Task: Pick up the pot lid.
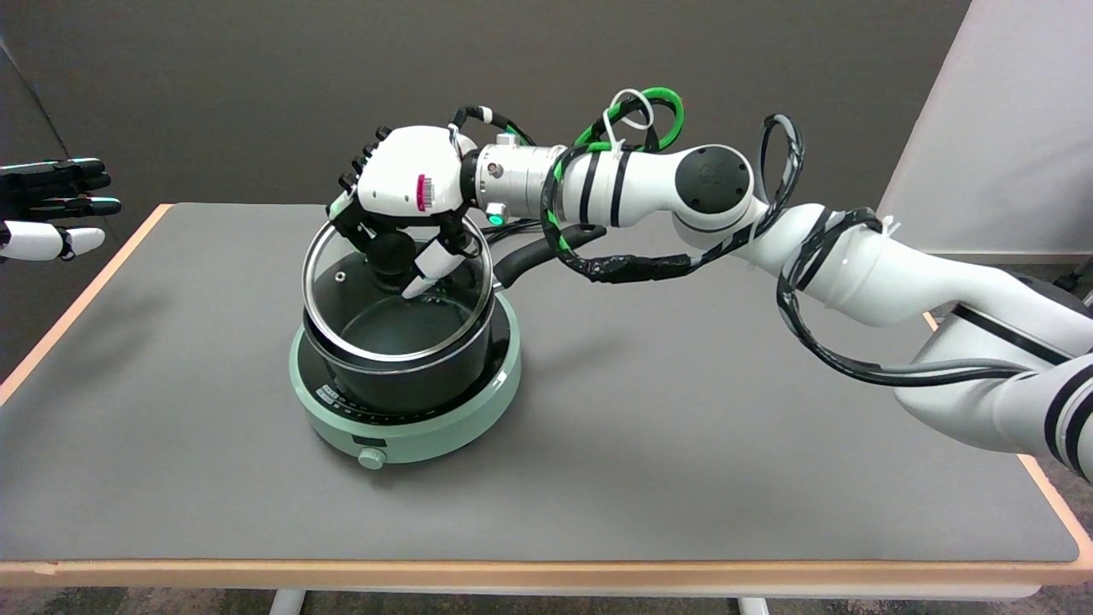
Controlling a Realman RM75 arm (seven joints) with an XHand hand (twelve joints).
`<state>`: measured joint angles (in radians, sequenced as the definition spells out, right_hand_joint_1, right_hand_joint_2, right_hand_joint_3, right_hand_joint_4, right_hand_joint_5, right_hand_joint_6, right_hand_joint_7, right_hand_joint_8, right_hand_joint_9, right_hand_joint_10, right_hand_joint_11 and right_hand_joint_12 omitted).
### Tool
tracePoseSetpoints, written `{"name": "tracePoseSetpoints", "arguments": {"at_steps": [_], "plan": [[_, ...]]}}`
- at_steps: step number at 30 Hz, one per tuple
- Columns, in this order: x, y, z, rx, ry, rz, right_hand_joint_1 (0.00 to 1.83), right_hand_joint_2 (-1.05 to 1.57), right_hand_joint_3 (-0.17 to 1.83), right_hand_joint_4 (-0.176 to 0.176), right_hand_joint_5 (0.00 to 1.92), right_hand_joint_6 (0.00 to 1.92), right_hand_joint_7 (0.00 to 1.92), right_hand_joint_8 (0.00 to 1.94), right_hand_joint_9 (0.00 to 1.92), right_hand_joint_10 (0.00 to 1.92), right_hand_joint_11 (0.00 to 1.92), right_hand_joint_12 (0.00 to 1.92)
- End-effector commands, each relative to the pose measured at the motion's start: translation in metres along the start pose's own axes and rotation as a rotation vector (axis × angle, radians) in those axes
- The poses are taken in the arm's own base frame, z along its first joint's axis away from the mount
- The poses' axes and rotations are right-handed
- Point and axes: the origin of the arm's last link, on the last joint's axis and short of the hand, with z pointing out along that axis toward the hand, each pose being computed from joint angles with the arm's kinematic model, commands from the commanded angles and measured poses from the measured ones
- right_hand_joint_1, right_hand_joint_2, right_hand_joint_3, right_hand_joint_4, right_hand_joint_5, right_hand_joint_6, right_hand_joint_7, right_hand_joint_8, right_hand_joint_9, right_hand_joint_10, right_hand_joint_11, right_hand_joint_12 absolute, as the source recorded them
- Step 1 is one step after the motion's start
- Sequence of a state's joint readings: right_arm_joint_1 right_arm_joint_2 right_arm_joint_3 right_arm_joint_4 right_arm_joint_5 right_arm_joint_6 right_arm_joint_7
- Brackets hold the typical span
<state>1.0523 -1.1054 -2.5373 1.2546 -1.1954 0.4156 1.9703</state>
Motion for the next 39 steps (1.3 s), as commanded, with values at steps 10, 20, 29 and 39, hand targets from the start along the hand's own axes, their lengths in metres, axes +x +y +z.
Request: {"name": "tracePoseSetpoints", "arguments": {"at_steps": [10, 20, 29, 39], "plan": [[0.042, 0.000, -0.005, 0.015, 0.079, -0.064, 1.36, 0.86, 0.56, 0.176, 0.75, 1.03, 0.93, 1.24, 0.91, 1.19, 0.68, 1.31], [0.062, 0.001, -0.006, 0.023, 0.119, -0.082, 1.37, 0.85, 0.58, 0.176, 0.74, 1.05, 0.93, 1.25, 0.90, 1.24, 0.69, 1.39], [0.077, 0.047, -0.026, -0.126, 0.186, -0.027, 1.37, 0.81, 0.64, 0.176, 0.74, 1.11, 0.95, 1.24, 0.90, 1.30, 0.74, 1.36], [0.069, 0.138, -0.077, -0.472, 0.258, 0.064, 1.38, 0.75, 0.75, 0.176, 0.72, 1.18, 0.97, 1.27, 0.88, 1.38, 0.74, 1.44]]}}
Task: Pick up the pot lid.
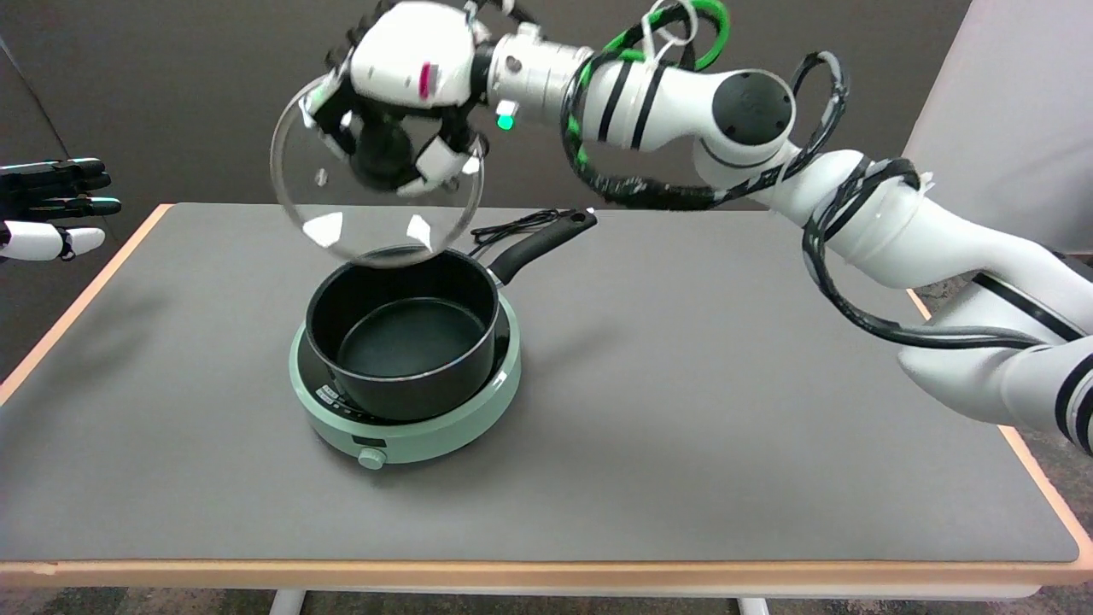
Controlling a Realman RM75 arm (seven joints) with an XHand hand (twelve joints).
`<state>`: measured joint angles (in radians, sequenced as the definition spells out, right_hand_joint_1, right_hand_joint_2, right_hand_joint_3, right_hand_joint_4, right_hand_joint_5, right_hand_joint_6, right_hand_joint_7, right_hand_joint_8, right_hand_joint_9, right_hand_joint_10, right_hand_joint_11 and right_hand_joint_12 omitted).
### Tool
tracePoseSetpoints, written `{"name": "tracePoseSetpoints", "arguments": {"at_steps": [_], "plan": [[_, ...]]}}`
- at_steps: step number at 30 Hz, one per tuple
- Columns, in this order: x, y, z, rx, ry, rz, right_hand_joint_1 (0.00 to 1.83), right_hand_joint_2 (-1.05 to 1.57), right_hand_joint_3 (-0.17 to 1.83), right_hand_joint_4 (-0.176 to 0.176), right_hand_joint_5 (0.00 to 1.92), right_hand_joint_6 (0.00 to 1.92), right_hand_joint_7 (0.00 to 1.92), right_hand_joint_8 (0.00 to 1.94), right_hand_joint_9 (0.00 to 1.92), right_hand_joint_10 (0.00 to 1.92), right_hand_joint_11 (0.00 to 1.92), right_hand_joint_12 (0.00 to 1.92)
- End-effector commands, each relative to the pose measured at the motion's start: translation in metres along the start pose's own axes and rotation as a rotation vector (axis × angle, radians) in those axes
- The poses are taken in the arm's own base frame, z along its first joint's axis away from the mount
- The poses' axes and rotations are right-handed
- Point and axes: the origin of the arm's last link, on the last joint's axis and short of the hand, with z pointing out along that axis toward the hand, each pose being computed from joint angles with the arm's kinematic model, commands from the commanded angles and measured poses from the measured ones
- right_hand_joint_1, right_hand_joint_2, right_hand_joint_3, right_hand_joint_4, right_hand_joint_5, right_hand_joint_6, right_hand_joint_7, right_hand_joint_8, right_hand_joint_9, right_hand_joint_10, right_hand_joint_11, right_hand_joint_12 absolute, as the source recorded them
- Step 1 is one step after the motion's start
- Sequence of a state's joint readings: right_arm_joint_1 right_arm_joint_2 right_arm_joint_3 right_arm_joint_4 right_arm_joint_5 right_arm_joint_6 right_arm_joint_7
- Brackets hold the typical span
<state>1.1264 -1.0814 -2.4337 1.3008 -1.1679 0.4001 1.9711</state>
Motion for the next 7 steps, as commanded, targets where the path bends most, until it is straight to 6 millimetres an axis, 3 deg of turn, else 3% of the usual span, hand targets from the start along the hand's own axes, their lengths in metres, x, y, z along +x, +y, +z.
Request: {"name": "tracePoseSetpoints", "arguments": {"at_steps": [1, 7], "plan": [[0.005, 0.120, -0.057, -0.439, 0.100, 0.083, 1.38, 0.76, 0.74, 0.176, 0.71, 1.18, 0.96, 1.27, 0.88, 1.39, 0.73, 1.46], [0.000, 0.175, -0.098, -0.657, 0.131, 0.141, 1.38, 0.76, 0.74, 0.176, 0.71, 1.19, 0.95, 1.29, 0.87, 1.42, 0.71, 1.52]]}}
